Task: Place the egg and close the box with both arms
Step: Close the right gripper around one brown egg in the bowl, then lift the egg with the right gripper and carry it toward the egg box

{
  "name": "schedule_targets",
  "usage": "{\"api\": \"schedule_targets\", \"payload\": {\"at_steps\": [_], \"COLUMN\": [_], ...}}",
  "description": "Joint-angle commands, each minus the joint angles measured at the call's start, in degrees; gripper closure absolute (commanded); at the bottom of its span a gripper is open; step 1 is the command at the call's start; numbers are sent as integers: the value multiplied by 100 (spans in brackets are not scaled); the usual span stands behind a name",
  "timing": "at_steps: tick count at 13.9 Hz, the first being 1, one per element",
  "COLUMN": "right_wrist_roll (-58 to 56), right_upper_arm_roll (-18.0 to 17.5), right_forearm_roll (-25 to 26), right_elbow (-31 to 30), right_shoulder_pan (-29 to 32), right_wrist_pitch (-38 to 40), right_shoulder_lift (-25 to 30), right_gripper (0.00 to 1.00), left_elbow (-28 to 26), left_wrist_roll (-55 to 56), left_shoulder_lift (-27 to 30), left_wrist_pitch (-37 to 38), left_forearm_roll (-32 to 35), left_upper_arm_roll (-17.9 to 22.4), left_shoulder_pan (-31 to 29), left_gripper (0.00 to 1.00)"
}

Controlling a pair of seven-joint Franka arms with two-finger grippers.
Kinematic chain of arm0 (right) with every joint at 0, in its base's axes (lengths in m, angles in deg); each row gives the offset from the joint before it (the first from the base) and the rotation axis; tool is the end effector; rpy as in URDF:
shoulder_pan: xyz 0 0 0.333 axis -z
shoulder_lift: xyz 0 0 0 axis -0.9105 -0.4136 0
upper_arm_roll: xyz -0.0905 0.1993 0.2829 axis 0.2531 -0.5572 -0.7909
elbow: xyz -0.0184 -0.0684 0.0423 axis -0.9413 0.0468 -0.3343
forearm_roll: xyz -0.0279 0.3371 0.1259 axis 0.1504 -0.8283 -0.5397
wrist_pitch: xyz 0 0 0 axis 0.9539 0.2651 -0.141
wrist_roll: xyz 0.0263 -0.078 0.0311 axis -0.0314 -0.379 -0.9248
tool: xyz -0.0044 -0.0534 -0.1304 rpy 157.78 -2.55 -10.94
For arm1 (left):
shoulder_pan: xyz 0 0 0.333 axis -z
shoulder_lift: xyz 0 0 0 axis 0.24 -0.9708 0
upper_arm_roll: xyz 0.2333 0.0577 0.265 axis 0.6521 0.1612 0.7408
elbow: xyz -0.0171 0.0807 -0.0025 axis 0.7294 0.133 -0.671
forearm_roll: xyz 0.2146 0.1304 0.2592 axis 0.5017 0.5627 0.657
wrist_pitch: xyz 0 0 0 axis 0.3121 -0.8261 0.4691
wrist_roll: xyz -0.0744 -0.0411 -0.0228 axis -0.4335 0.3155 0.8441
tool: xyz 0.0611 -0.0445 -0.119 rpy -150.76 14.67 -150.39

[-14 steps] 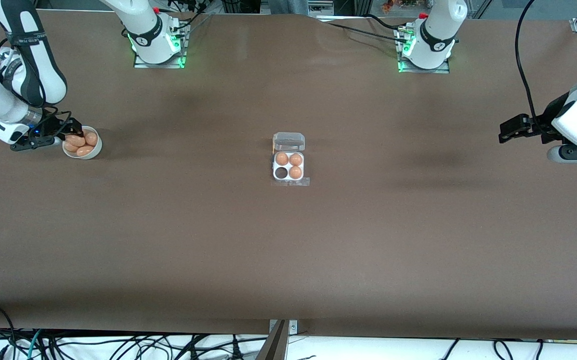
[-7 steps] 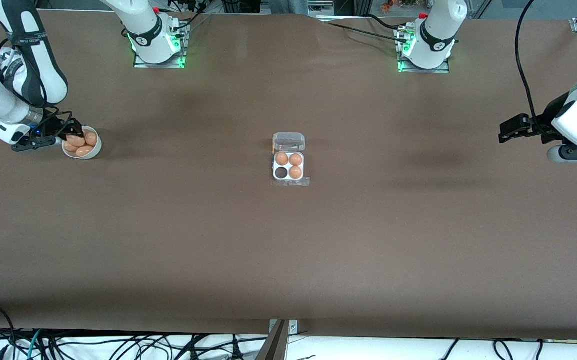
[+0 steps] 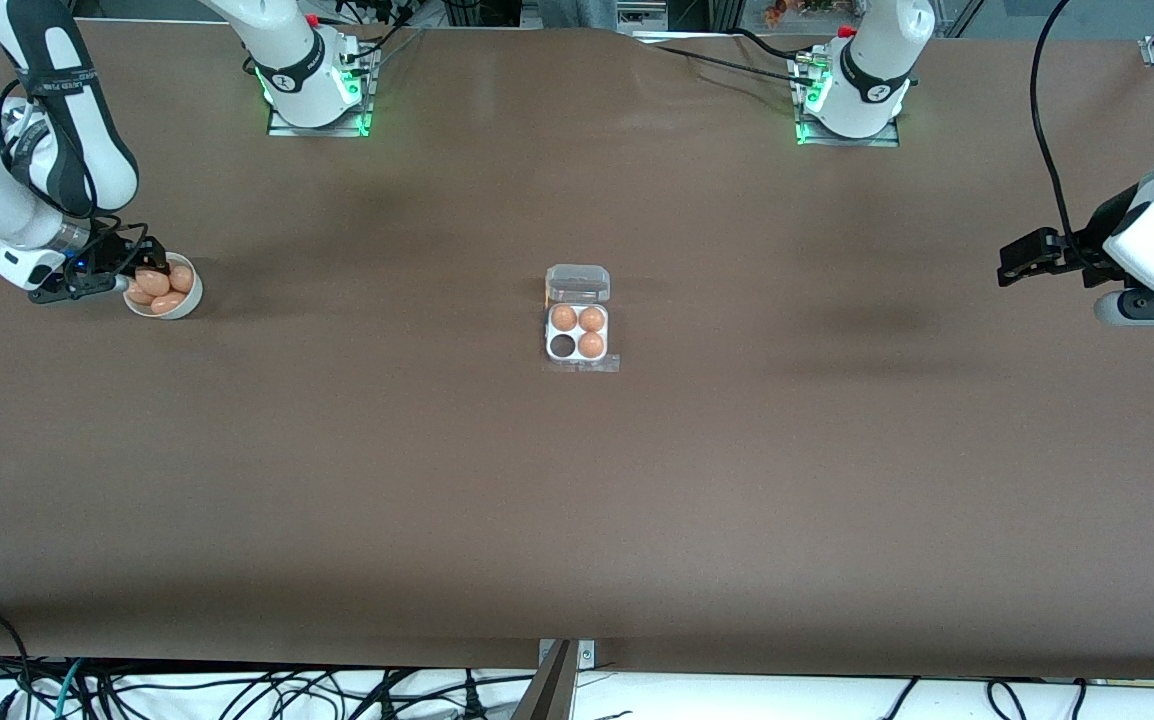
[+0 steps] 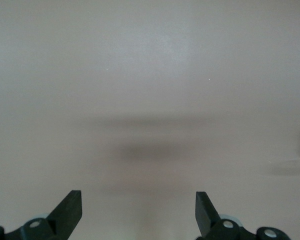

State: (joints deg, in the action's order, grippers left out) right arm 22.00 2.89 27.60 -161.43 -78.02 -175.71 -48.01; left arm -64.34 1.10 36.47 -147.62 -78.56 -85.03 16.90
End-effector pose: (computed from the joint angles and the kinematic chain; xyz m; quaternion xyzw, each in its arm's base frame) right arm 0.4204 -0.1838 0.2705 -0.9923 -0.1010 0.0704 0.0145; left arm 0.5462 -0.0072 0.5802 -0.9982 -0.0105 0.0584 0.0040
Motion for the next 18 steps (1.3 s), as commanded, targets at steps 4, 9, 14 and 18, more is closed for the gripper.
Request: {"api": "schedule_targets", "payload": {"at_steps": [4,9,14,18], "right_wrist_roll": [-98,-116,-72,497], "right_upper_arm_roll": [-66,-75,-75,-337], "right_forearm_roll": [-177,-177,-177,-186], "right_elbow": [132,510,1449,2460], "right_shoulder_pan": [-29,-29,-29,-64], "right_wrist_pitch": [139,534,1745,2809], "right_shoulder_lift": [-45,-132,-448,-809], "right_gripper": [59,60,60,60], "left_elbow": [177,177,177,168], "left_wrist_roll": [-100,-100,-100,-100], "left_shoulder_lift": [-69,-69,-69,-69], "left_wrist_pitch": [141,141,141,141], "left_forearm_roll": [80,80,80,80], "left_upper_arm_roll": [3,3,3,3], "left_shoulder_pan": [-20,-20,-20,-20], "left_gripper": [0,0,0,0]}}
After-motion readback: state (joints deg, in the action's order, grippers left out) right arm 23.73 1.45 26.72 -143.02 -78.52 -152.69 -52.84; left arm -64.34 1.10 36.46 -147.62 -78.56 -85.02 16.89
